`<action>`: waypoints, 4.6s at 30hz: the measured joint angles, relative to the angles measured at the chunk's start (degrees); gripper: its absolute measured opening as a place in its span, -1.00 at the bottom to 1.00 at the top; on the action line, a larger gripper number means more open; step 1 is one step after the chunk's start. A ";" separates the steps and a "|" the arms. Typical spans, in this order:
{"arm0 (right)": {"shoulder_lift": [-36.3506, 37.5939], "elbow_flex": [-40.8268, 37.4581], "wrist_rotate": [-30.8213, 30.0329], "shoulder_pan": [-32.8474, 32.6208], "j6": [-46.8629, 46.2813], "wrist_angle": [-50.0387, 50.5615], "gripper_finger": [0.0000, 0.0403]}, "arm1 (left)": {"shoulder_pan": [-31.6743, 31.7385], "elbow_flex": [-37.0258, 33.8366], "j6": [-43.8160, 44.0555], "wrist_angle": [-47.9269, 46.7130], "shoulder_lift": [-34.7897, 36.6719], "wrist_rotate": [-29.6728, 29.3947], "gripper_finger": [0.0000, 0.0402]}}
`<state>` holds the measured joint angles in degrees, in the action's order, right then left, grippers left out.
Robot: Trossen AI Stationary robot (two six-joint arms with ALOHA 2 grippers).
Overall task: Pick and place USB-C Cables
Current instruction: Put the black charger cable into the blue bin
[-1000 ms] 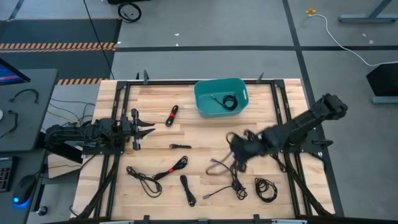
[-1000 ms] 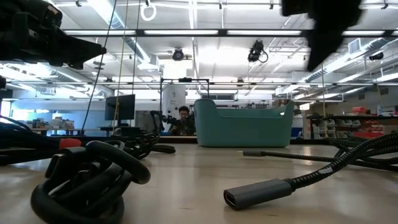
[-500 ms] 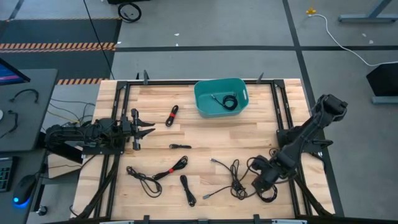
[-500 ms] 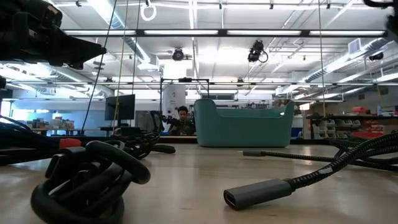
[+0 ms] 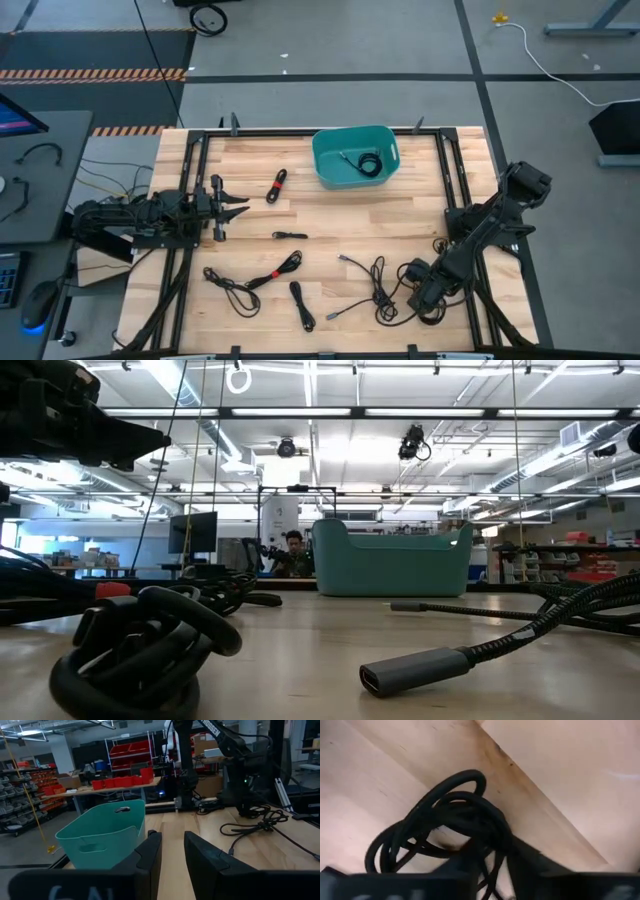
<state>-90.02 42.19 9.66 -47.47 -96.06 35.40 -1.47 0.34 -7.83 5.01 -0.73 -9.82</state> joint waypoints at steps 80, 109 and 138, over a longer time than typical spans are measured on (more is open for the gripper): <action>9.59 10.83 -42.52 37.95 78.66 -27.61 -0.21 | 0.00 0.98 19.72 1.27 -9.33 -13.31 -0.83; 9.81 -5.07 -59.13 17.98 53.56 -29.24 -0.21 | 16.46 42.39 44.75 -21.65 -89.42 -7.69 0.32; 9.81 -5.11 -74.57 -0.62 40.68 -29.39 -0.21 | 13.88 74.59 26.74 -49.52 -84.67 6.86 -0.74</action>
<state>-80.20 37.08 -64.91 -48.09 -55.38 6.01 12.41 74.93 18.90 -44.50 -85.40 -2.96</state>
